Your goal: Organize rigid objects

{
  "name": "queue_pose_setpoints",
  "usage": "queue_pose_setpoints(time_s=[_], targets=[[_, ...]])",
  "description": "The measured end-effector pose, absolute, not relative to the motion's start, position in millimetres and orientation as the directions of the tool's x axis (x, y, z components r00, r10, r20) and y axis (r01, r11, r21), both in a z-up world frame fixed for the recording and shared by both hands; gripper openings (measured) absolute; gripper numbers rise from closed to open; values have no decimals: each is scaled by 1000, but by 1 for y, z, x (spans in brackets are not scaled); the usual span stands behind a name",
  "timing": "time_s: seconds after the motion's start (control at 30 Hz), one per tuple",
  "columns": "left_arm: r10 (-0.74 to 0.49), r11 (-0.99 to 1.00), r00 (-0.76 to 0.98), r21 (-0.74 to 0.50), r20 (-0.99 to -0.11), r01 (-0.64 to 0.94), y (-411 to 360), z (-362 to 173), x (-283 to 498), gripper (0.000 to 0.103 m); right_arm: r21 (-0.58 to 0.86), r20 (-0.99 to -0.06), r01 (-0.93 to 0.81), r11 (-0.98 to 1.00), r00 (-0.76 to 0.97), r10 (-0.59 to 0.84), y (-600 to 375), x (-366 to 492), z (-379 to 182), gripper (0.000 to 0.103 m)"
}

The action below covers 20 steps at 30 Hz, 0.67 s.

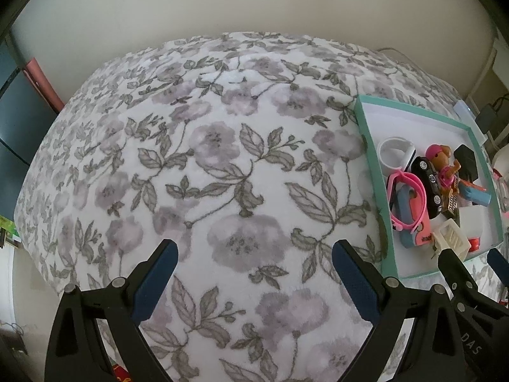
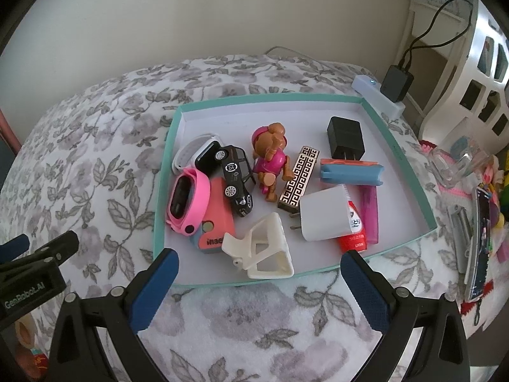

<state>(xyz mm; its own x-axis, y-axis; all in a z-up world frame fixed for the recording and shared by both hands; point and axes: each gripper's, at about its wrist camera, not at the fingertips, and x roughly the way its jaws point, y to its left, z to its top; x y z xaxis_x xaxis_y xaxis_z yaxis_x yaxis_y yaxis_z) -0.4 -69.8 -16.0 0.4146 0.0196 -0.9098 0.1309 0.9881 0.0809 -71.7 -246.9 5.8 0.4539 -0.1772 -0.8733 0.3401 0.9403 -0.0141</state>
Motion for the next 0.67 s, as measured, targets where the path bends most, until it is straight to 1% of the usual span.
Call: queue_pose_setpoints(time_s=[0.57,0.67], targets=[[30,988,418,91,-908,127,-69,-20,4,98,-4,-881,348,938,443,-168,-248,-67,1,103],[11,988,425,76,-905,134,-69,-18,4,98,-4,-881,348,937,442,-168,-248,-67,1,103]])
